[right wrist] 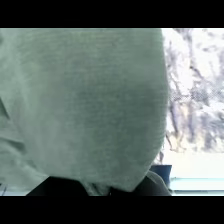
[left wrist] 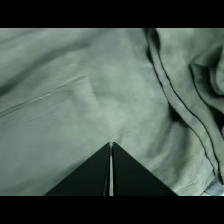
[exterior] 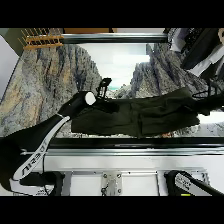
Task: Fold the clothes and pants, and hang the long-sleeved shirts on hangers.
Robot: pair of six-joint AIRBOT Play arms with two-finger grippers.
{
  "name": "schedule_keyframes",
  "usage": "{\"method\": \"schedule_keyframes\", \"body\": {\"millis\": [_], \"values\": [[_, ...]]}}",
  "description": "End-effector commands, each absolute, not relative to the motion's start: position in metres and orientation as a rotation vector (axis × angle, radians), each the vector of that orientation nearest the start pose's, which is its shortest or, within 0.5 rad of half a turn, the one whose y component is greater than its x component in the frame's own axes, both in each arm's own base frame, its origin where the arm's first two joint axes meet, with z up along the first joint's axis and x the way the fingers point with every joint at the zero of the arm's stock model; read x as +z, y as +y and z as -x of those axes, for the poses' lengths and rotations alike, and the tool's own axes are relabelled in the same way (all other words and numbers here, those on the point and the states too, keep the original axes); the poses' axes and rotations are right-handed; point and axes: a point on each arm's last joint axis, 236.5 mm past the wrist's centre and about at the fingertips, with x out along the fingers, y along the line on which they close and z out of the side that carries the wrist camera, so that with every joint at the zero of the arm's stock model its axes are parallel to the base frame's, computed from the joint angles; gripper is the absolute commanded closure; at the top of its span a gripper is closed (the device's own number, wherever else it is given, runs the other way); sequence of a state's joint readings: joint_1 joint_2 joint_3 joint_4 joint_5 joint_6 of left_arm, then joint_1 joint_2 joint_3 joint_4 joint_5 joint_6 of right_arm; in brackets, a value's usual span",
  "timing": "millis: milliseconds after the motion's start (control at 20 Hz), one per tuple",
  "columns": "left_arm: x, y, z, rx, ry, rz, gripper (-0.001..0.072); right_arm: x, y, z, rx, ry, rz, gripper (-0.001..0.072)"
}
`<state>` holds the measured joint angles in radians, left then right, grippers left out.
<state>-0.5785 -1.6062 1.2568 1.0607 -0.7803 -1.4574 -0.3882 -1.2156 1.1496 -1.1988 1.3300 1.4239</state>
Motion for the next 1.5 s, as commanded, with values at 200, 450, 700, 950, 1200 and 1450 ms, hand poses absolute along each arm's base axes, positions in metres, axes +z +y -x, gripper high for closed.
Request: {"method": "schedule_keyframes", "body": {"millis": [200, 450, 700, 950, 1200, 1450], "values": [[-0.093, -0.424, -0.330, -0.884, 1.304, -0.038, 0.0687, 0.123, 0.004, -0.356, 0.031, 1.256, -0.301, 0.0691], [-0.110, -0.426, -0.323, -0.887, 1.364, -0.027, 0.0687, 0.152, 0.047, -0.356, 0.059, 1.228, -0.235, 0.0692], [-0.063, -0.393, -0.373, -0.826, 1.248, 0.008, 0.0687, 0.166, 0.088, -0.355, 0.107, 1.210, -0.248, 0.0692], [0.005, -0.286, -0.449, -0.637, 1.078, -0.048, 0.0687, 0.165, 0.155, -0.355, 0.182, 1.230, -0.268, 0.0692], [0.063, -0.176, -0.485, -0.458, 0.998, 0.067, 0.0687, 0.159, 0.260, -0.356, 0.299, 1.206, -0.331, 0.0692], [0.105, -0.093, -0.490, -0.322, 0.935, 0.135, 0.0687, 0.117, 0.360, -0.356, 0.378, 1.208, -0.404, 0.0692]]}}
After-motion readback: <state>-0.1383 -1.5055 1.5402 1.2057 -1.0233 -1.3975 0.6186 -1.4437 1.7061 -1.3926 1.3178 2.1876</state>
